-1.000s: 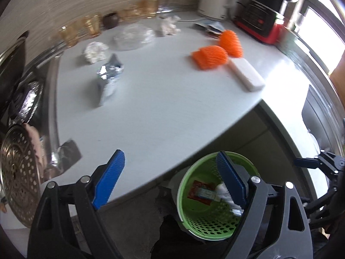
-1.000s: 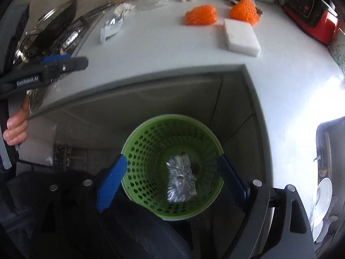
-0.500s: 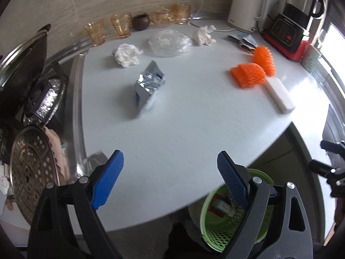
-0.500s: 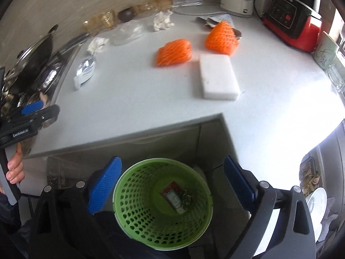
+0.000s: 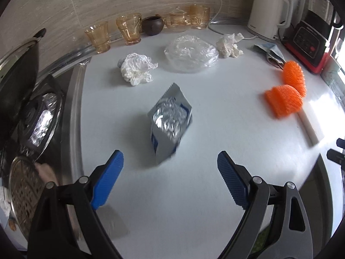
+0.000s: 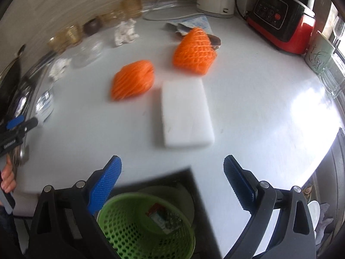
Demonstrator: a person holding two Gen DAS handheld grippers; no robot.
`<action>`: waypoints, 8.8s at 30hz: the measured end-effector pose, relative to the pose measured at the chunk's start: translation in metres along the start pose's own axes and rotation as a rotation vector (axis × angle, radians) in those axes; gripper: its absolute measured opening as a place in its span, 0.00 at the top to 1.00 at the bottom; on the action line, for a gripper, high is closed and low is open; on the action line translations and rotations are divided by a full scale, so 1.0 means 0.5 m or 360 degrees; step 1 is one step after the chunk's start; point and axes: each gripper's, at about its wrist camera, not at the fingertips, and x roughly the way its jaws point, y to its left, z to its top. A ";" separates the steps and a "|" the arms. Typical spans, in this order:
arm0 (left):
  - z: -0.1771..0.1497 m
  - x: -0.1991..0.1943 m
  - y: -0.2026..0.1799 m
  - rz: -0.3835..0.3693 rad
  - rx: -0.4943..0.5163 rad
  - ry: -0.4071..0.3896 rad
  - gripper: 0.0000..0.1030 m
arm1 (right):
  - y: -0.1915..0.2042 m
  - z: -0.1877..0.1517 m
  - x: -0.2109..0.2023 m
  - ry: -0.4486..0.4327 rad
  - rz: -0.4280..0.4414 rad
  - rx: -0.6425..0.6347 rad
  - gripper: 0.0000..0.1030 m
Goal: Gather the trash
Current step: 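Grasp the foil-filled white packet with the left tool while the right tool grasps the white foam block, then carry the white packet to the green basket and open the left tool, then lower the white foam block into the green basket and open the right tool, then move both open tools toward the orange foam nets on the counter, then grasp one orange foam net with the left tool while the right tool grasps the other, then carry both orange foam nets over the green basket and release them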
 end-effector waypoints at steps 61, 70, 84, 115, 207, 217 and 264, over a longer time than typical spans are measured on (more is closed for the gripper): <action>-0.156 -0.158 -0.264 -0.0501 0.0422 0.0081 0.85 | 0.035 -0.173 -0.175 -0.0065 0.0110 -0.0118 0.41; -0.253 -0.164 -0.353 -0.0592 0.0575 0.0209 0.85 | -0.007 -0.247 -0.196 -0.0024 0.0134 -0.0156 0.41; -0.352 -0.120 -0.398 -0.0608 0.0440 0.0462 0.55 | -0.031 -0.275 -0.208 -0.0017 0.0226 -0.0247 0.40; -0.265 -0.204 -0.232 -0.0188 0.0220 0.0121 0.23 | 0.008 -0.299 -0.162 0.0093 0.0276 -0.0349 0.40; 0.092 -0.024 -0.310 -0.0406 0.0192 -0.0015 0.78 | -0.112 0.257 0.133 -0.0126 0.0021 0.0233 0.12; 0.054 -0.058 -0.263 -0.0424 0.0117 -0.0017 0.78 | -0.080 0.278 0.191 -0.0050 0.0007 0.0156 0.59; -0.342 -0.259 -0.342 -0.0581 0.0490 0.0170 0.78 | 0.016 -0.332 -0.175 0.0120 0.0184 -0.0269 0.68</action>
